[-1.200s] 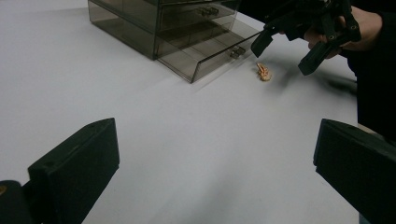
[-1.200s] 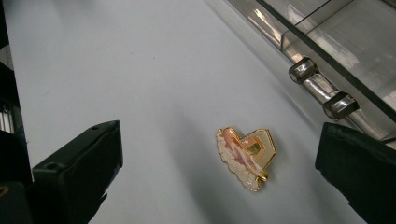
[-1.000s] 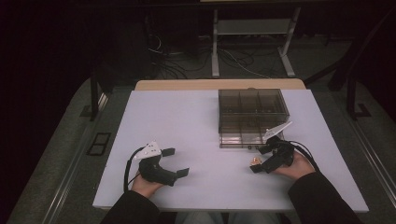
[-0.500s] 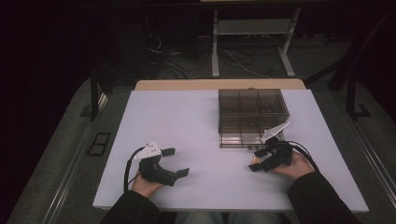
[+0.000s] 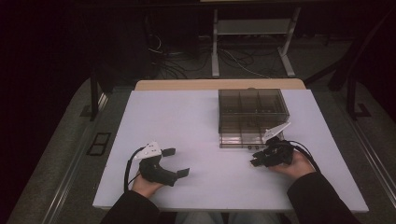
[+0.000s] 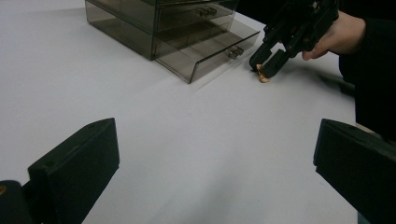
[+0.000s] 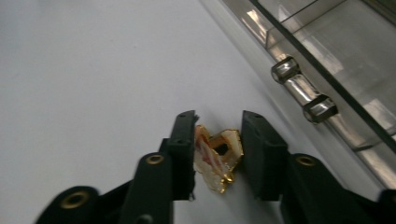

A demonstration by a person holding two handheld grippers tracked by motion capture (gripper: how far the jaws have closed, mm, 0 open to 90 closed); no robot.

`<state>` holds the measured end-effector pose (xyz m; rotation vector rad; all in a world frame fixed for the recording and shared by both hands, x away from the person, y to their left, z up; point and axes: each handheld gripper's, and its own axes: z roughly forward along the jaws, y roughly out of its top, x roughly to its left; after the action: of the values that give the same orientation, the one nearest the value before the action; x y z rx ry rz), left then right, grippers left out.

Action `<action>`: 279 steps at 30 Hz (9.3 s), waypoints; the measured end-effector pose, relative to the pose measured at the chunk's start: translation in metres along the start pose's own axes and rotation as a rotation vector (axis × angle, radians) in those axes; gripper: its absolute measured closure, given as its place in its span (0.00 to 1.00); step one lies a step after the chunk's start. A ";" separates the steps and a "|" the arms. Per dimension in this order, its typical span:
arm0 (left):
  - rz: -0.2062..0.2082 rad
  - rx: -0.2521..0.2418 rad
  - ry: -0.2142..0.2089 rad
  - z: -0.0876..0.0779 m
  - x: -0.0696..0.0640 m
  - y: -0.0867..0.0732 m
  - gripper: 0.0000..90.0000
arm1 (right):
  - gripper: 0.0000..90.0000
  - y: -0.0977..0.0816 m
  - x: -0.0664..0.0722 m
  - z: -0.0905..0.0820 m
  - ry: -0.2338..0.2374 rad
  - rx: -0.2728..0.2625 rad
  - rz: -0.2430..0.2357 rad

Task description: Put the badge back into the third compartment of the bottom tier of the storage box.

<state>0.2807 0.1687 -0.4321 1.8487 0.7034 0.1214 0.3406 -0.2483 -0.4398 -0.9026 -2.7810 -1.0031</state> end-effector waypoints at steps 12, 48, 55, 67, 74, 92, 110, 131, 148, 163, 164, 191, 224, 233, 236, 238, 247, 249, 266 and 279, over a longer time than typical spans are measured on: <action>0.001 0.000 0.000 0.000 0.000 0.000 0.00 | 0.93 0.002 0.004 -0.010 0.021 -0.025 -0.008; -0.001 -0.003 -0.008 0.001 -0.001 0.000 0.00 | 0.93 0.001 0.006 -0.020 0.002 -0.035 0.043; 0.000 -0.001 -0.008 0.001 0.000 0.000 0.00 | 0.93 0.001 0.004 -0.029 0.005 -0.070 0.057; 0.000 0.001 -0.007 0.001 0.000 0.000 0.00 | 0.93 0.002 0.001 -0.040 -0.001 -0.101 0.064; -0.001 0.000 -0.005 0.001 0.000 0.000 0.00 | 0.93 0.002 0.000 -0.046 -0.006 -0.118 0.069; -0.003 -0.001 -0.002 0.001 0.000 0.000 0.00 | 0.93 0.005 -0.008 -0.061 -0.028 -0.139 0.081; -0.003 -0.001 -0.002 0.001 0.000 0.000 0.00 | 0.93 0.014 -0.012 -0.079 -0.060 -0.146 0.079; -0.005 -0.003 0.000 0.000 0.000 0.000 0.00 | 0.93 0.024 -0.020 -0.095 -0.100 -0.152 0.086; -0.005 -0.003 0.000 0.000 0.000 0.000 0.00 | 0.93 0.030 -0.036 -0.099 -0.130 -0.156 0.109; -0.005 -0.004 0.000 0.001 0.000 0.000 0.00 | 0.93 0.023 -0.056 -0.098 -0.160 -0.172 0.149; -0.004 -0.003 0.000 0.001 0.000 0.000 0.00 | 0.93 0.023 -0.056 -0.098 -0.162 -0.173 0.153; -0.002 -0.002 -0.003 0.001 0.000 0.000 0.00 | 0.93 0.019 -0.071 -0.074 -0.162 -0.141 0.191; 0.000 0.002 -0.004 0.001 0.000 0.000 0.00 | 0.93 0.016 -0.078 -0.045 -0.146 -0.073 0.197; 0.003 0.005 -0.005 0.001 0.000 0.000 0.00 | 0.93 0.017 -0.078 -0.037 -0.135 -0.059 0.197; 0.003 0.004 -0.006 0.001 -0.001 0.000 0.00 | 0.93 0.016 -0.079 -0.034 -0.132 -0.056 0.196; 0.002 0.004 -0.005 0.001 -0.001 0.000 0.00 | 0.93 0.016 -0.079 -0.033 -0.128 -0.062 0.200; 0.000 0.005 -0.005 0.001 0.000 0.000 0.00 | 0.91 0.016 -0.080 -0.033 -0.125 -0.067 0.208; 0.000 0.004 -0.005 0.001 0.000 0.000 0.00 | 0.86 0.016 -0.080 -0.034 -0.131 -0.066 0.215; -0.004 -0.002 -0.007 0.001 -0.002 0.000 0.00 | 0.69 0.018 -0.070 -0.051 -0.154 -0.091 0.224; -0.002 -0.002 -0.010 0.002 -0.003 0.000 0.00 | 0.42 0.014 -0.056 -0.071 -0.173 -0.159 0.272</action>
<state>0.2790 0.1657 -0.4324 1.8450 0.6979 0.1113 0.3848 -0.3104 -0.3891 -1.4069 -2.6352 -1.1605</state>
